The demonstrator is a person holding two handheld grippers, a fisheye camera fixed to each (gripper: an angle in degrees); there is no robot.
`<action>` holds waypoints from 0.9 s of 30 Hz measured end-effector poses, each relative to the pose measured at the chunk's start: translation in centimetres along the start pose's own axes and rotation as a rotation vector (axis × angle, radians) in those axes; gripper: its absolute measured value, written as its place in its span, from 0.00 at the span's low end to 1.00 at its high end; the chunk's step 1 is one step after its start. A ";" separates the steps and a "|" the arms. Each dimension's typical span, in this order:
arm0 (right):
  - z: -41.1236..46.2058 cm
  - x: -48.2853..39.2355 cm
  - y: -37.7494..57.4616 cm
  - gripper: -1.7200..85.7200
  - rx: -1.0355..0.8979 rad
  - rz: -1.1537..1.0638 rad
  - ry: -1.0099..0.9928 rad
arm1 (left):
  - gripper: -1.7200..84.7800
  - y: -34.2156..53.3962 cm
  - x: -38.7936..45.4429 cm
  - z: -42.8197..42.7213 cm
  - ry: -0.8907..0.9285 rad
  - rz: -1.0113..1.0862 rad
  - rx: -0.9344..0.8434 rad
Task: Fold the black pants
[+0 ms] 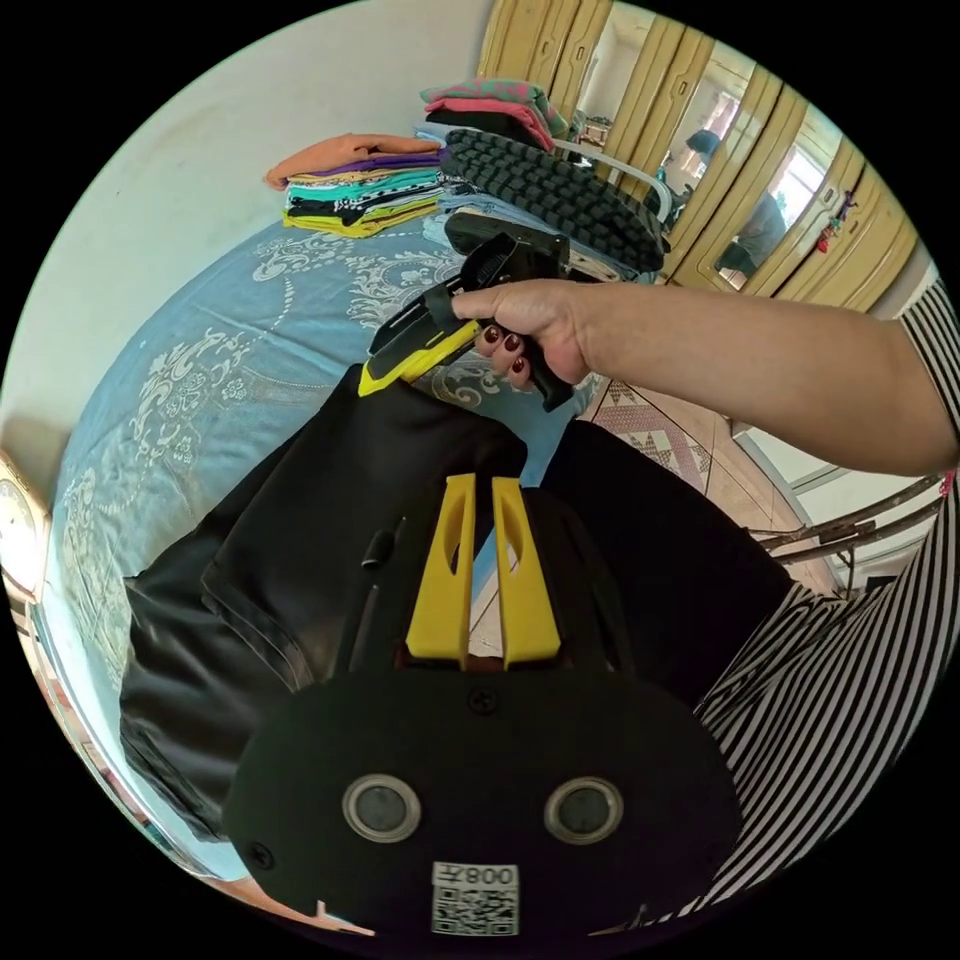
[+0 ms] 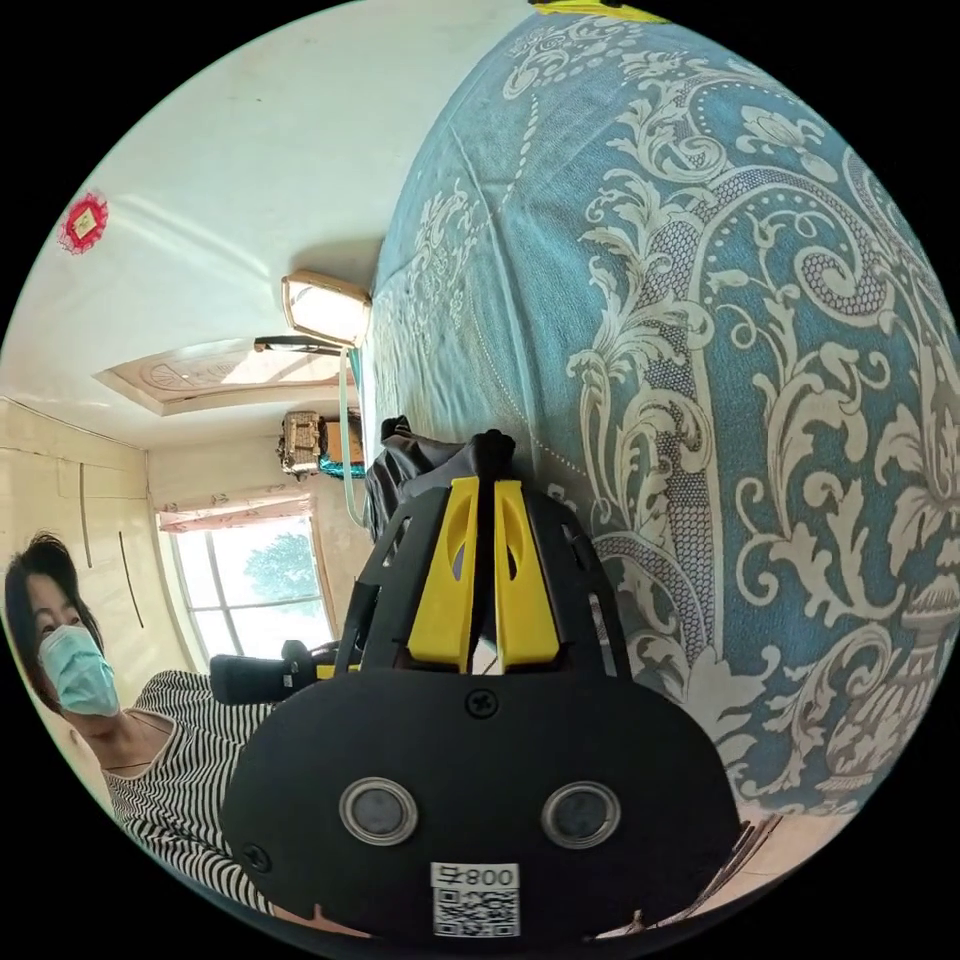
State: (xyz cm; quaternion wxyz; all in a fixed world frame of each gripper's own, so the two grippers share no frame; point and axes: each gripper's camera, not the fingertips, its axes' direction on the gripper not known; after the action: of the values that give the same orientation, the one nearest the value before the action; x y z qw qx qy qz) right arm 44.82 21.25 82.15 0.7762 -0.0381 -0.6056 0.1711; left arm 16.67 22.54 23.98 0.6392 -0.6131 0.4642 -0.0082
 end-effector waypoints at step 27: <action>29.6 -25.1 -4.6 0.05 0.015 -0.184 0.066 | 0.04 40.3 -27.0 -19.0 0.366 -0.674 0.749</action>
State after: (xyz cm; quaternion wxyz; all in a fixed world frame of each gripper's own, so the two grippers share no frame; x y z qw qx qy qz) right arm 12.35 4.73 67.94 0.8085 0.0177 -0.5793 0.1020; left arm -32.68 33.42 11.29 0.6849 -0.4466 0.3105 -0.4848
